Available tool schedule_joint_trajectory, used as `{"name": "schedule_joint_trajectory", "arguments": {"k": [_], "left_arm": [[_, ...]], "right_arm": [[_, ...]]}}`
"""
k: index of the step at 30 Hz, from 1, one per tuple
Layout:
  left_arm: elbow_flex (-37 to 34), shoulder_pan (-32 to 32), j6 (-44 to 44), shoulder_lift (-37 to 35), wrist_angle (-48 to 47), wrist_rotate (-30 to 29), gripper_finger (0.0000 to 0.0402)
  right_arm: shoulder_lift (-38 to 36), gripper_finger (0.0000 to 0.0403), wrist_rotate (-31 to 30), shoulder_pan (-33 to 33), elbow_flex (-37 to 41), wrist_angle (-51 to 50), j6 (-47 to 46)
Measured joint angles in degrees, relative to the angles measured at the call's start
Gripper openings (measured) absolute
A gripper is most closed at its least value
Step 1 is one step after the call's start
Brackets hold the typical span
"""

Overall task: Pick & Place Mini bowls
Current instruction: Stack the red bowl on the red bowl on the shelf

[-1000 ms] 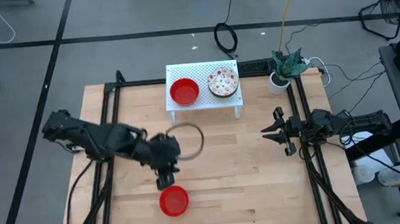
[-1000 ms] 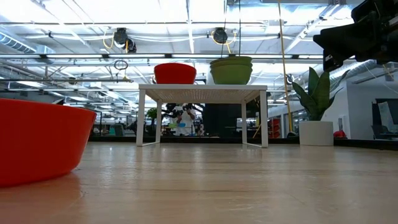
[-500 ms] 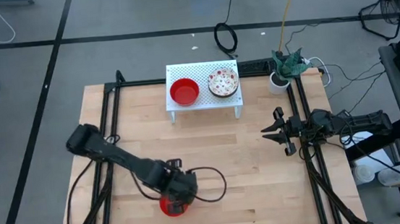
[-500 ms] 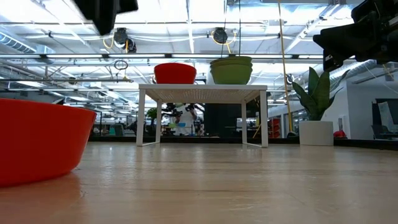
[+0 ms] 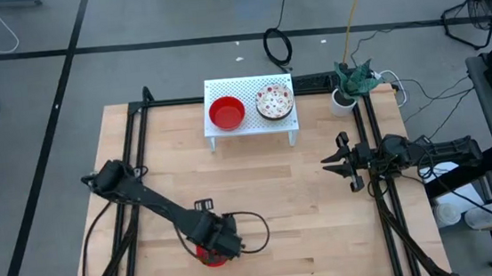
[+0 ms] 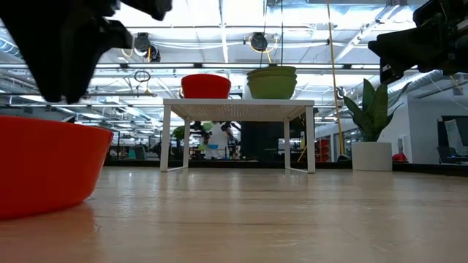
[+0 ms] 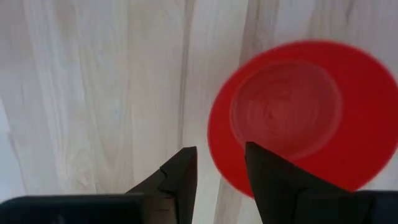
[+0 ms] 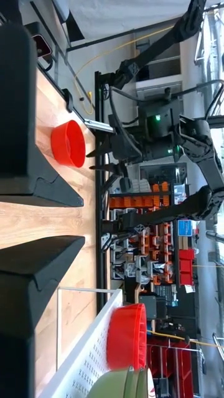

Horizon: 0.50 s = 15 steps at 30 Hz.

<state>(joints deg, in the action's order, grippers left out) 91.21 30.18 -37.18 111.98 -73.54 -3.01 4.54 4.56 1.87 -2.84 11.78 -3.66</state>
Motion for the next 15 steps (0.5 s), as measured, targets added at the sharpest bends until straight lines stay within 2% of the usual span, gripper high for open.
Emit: {"name": "schedule_joint_trajectory", "arguments": {"k": [3, 7, 11, 15], "left_arm": [[-2.2, 1.0, -2.2, -2.3, 0.0, -0.2, 0.0138], [-8.6, 2.6, -9.1, -8.0, 1.9, -2.9, 0.0138], [-18.4, 3.8, -16.2, -14.7, 13.4, -2.3, 0.0138], [-26.0, 4.2, -18.3, -18.3, 26.0, -1.1, 0.0138]], "right_arm": [[0.0, 0.0073, 0.0, 0.0, 0.0, 0.0, 0.0], [0.0, 0.0073, 0.0, 0.0, 0.0, 0.0, 0.0], [0.0, 0.0073, 0.0, 0.0, 0.0, 0.0, 0.0], [0.0, 0.0073, 0.0, 0.0, 0.0, 0.0, 0.0]]}}
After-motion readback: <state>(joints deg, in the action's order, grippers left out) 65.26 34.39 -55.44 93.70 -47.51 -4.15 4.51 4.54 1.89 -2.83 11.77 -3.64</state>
